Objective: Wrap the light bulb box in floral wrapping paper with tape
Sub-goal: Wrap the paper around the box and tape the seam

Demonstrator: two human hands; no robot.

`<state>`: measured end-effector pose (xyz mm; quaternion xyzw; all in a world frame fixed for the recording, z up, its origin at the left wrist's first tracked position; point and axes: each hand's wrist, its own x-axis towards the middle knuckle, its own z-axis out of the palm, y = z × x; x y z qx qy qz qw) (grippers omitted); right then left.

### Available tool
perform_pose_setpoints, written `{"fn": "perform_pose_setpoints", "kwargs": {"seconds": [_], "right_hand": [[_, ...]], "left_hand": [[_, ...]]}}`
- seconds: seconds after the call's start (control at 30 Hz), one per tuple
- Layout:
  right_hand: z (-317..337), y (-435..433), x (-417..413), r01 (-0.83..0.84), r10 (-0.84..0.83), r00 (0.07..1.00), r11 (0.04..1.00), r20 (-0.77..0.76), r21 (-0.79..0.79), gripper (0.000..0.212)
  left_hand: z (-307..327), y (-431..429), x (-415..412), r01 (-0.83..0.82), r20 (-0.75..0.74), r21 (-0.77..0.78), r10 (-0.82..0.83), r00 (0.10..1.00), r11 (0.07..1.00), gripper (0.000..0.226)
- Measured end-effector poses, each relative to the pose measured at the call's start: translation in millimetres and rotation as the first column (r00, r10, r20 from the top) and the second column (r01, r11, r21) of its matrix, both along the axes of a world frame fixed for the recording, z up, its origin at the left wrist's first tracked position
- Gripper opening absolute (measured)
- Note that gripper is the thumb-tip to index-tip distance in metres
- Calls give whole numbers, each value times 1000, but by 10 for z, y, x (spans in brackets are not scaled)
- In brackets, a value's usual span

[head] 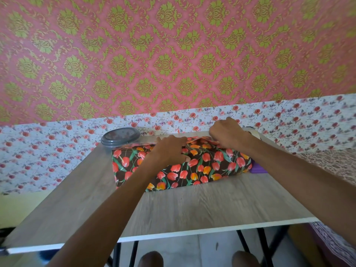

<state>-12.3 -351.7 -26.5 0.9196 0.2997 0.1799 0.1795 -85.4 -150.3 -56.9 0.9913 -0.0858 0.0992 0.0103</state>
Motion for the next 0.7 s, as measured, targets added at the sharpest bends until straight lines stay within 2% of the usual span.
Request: {"fn": "perform_pose_setpoints", "kwargs": {"seconds": [0.07,0.13,0.2,0.33,0.47,0.5,0.57,0.63,0.7], "right_hand": [[12,85,-40,-75,94,993,967,-70,245,28],[12,207,-77,-136,209,968,903,-140,408,39],[-18,336,-67,-156,260,944,895,-202,419,42],[-167,502,13,-112,266,907,900,-327,421,38],[-253,503,1,-129,285,910,885,-302,447,16],[-262,489,-18,-144,302,904,880,-301,452,17],[-266,429,-69,-135,319,877,882,-360,452,30],[-241,352,-131,-88,293,844,901,-448,424,71],[-252,294,-161,-88,264,838,929,-477,359,90]], "left_hand": [[2,4,5,-17,3,39,17,1000,999,57],[9,24,-1,-7,13,32,7,1000,999,51],[12,51,-10,35,41,-18,-34,999,999,43],[-18,109,-38,79,100,-189,-61,993,979,63],[-102,221,-53,71,150,-285,-29,988,956,77],[-124,257,-59,54,153,-290,-9,988,955,79],[-170,321,-86,19,153,-288,27,988,958,86],[-204,365,-110,-22,137,-239,56,989,971,96],[-207,377,-103,-38,110,-134,53,993,990,97]]}}
